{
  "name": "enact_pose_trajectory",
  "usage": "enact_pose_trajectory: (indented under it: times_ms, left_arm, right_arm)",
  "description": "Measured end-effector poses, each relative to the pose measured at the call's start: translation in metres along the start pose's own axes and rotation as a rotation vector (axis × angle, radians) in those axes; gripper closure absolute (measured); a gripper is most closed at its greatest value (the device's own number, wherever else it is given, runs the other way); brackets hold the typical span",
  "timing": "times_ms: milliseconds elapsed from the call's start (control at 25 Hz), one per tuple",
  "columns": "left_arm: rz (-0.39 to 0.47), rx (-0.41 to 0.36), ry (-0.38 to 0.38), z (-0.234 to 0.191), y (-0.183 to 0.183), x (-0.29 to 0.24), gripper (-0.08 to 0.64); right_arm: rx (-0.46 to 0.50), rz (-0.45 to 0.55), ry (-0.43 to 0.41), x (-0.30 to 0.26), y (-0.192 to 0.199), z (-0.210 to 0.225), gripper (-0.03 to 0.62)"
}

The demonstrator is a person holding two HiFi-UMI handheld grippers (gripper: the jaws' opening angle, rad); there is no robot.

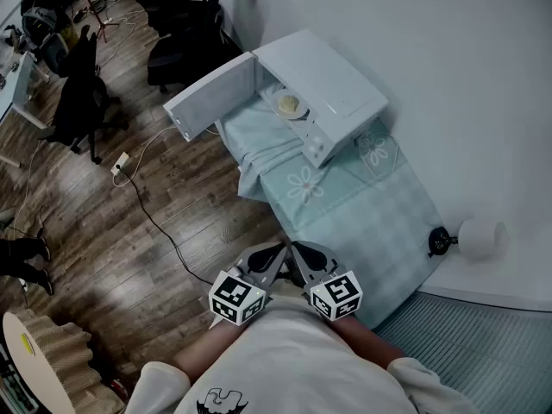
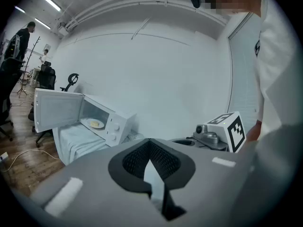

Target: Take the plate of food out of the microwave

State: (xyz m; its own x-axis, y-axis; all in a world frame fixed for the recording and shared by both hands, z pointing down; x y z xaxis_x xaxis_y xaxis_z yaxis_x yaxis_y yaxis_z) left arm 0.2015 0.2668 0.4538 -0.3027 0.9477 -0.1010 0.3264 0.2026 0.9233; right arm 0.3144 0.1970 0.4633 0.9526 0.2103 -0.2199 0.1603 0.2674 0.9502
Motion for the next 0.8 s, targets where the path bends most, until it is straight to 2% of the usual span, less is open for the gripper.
enact_pose_trajectory:
  times_ms: [360,800]
  left_arm:
    - [0.009,-0.001,-0.007,-0.003,-0.002,-0.005,0.557]
    - [0.003,-0.006,-0.078,-0.03,0.001,0.003,0.557]
  right_arm:
    - [0.008,0.0,0.0,-0.002,-0.002,0.006,0.58]
    - [0.001,-0.015,-0.023,-0.015,0.001,0.008,0.58]
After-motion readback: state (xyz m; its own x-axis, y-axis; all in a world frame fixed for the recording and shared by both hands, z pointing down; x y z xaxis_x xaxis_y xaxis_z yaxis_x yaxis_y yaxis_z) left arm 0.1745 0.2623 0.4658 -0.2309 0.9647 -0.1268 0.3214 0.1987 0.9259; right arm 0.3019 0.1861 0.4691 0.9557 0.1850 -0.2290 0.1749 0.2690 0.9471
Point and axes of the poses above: the fingertips, and each gripper's own axes: x backward along the fingers, z to its right, y out of its underside, the point moved 8 cm from there along x, backward along the fingers, and after that the axes turned 9 degrees about z, right-handed, at the moved point
